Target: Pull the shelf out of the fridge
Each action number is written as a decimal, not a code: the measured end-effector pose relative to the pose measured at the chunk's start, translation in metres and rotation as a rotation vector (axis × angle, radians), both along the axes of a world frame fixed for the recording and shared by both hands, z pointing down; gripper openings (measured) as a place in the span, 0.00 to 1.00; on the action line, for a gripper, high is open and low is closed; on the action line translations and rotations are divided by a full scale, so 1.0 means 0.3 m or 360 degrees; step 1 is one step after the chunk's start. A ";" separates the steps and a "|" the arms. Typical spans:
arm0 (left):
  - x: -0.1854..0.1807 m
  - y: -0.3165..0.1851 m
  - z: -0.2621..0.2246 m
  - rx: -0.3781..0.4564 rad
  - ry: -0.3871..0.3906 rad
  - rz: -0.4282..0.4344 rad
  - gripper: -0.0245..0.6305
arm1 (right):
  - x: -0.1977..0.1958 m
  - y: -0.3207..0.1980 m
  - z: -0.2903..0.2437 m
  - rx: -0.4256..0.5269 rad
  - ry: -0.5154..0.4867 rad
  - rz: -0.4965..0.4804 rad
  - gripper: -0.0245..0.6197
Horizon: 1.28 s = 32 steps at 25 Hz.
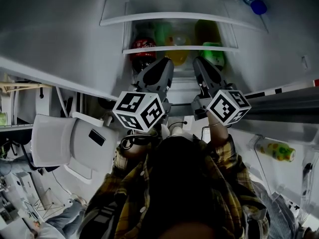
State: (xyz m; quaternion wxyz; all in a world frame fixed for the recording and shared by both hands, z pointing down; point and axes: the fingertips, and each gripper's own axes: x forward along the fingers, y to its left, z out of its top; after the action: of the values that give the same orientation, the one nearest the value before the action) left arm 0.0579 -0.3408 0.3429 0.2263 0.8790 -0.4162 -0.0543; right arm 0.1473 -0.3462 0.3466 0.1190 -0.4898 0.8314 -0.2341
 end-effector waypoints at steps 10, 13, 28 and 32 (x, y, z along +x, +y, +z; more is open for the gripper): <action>0.041 -0.018 0.078 -0.0182 0.0128 0.0068 0.30 | 0.018 -0.028 0.064 -0.0149 -0.0234 -0.0047 0.26; 0.043 -0.033 0.095 -0.0241 0.0205 0.0056 0.31 | 0.019 -0.044 0.084 -0.0204 -0.0311 -0.0065 0.27; 0.036 -0.204 0.171 -0.0411 0.0379 -0.0055 0.31 | 0.035 -0.187 0.129 -0.0324 -0.0563 -0.0057 0.28; 0.019 -0.255 0.164 -0.0428 0.0466 -0.0081 0.31 | 0.038 -0.230 0.117 -0.0320 -0.0596 -0.0043 0.28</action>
State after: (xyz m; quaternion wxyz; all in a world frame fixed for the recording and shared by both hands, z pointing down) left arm 0.0636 -0.4172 0.3920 0.3985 0.8127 -0.4044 -0.1312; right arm 0.1585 -0.4153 0.3816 0.2187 -0.4359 0.7737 -0.4043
